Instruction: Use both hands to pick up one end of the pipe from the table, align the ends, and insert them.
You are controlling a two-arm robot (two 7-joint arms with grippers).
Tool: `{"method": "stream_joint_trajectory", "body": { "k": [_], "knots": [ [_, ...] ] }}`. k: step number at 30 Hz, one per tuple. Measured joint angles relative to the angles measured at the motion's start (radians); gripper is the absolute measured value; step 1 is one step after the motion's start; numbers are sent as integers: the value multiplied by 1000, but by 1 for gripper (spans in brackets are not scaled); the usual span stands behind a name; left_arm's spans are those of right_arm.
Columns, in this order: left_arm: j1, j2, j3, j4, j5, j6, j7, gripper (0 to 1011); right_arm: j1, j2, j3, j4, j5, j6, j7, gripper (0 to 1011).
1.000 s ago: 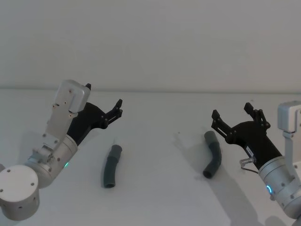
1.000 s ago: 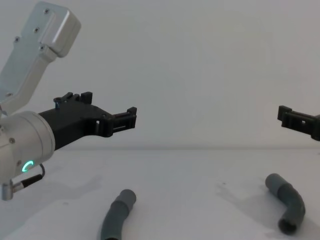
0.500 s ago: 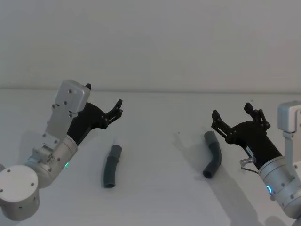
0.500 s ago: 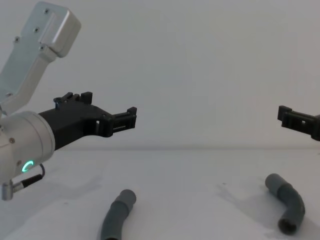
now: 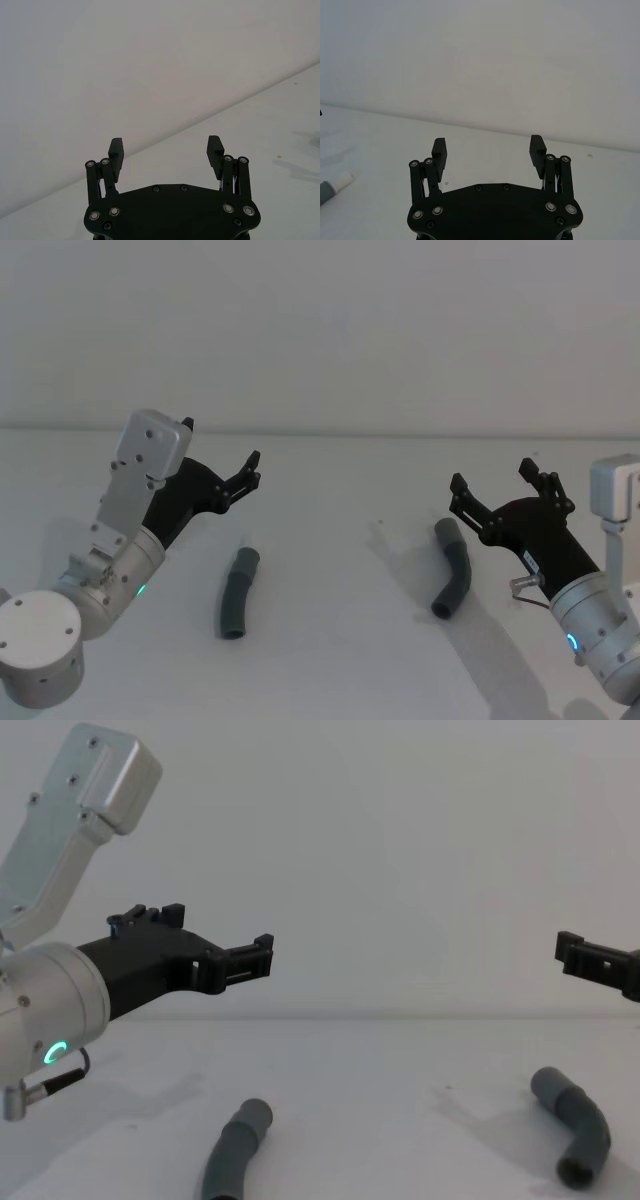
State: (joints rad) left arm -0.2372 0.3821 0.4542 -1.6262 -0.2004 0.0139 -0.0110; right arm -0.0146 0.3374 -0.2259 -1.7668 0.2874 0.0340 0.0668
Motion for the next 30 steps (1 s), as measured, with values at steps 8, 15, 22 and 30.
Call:
{"method": "stream_joint_trajectory", "body": {
  "k": [8,15,22,30],
  "knots": [
    [0,0,0,0,0,0,0,1001,0,0,0,0,0,0,0,1002],
    [0,0,0,0,0,0,0,1001,0,0,0,0,0,0,0,1002],
    [0,0,0,0,0,0,0,1001,0,0,0,0,0,0,0,1002],
    [0,0,0,0,0,0,0,1001,0,0,0,0,0,0,0,1002]
  ]
}}
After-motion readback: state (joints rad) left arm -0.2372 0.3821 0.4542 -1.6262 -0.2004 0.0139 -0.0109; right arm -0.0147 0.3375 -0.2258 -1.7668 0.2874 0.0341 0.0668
